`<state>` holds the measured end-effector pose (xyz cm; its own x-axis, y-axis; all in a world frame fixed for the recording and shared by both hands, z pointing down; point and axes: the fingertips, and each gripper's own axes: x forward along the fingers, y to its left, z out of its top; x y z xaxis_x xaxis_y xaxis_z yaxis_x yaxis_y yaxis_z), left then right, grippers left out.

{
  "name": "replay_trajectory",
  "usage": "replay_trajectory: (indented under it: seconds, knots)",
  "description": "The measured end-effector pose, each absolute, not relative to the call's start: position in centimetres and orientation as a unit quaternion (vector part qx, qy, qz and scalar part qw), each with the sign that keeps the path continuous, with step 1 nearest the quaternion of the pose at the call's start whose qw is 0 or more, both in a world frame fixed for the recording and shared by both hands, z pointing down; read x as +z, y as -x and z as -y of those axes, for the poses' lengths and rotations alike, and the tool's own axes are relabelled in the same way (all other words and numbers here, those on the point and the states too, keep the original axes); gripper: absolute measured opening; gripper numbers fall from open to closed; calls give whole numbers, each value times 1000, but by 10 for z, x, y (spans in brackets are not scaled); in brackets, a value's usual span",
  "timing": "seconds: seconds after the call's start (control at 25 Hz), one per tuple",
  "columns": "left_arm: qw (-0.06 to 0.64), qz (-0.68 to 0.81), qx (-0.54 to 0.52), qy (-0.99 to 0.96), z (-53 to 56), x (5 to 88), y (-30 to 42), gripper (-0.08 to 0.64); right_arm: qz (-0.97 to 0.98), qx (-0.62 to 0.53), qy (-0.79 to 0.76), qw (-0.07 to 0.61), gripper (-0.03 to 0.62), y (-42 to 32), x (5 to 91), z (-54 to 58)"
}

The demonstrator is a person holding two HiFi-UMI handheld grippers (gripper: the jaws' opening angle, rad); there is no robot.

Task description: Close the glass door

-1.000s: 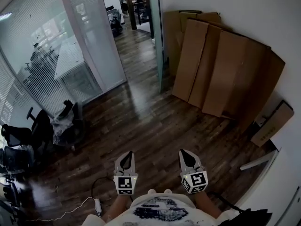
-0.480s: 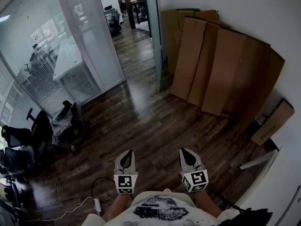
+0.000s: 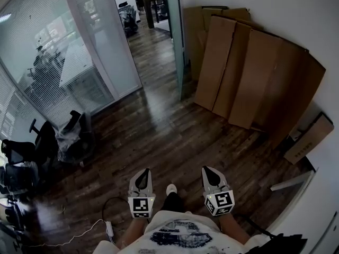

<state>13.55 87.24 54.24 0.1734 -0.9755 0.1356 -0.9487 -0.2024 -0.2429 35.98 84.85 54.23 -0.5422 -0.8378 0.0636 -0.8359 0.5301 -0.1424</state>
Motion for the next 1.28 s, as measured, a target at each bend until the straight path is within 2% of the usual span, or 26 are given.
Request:
replay_trajectory:
  seconds: [0.52,1.28]
  knots:
    - [37,-617,-127,776,-763,556,-108,-2,-865,-78,495,-14,8,-337,550,-750]
    - [31,-627,-116,769,-594,550,12,-2,-872,-61,485,-27,8,-217,535,-579]
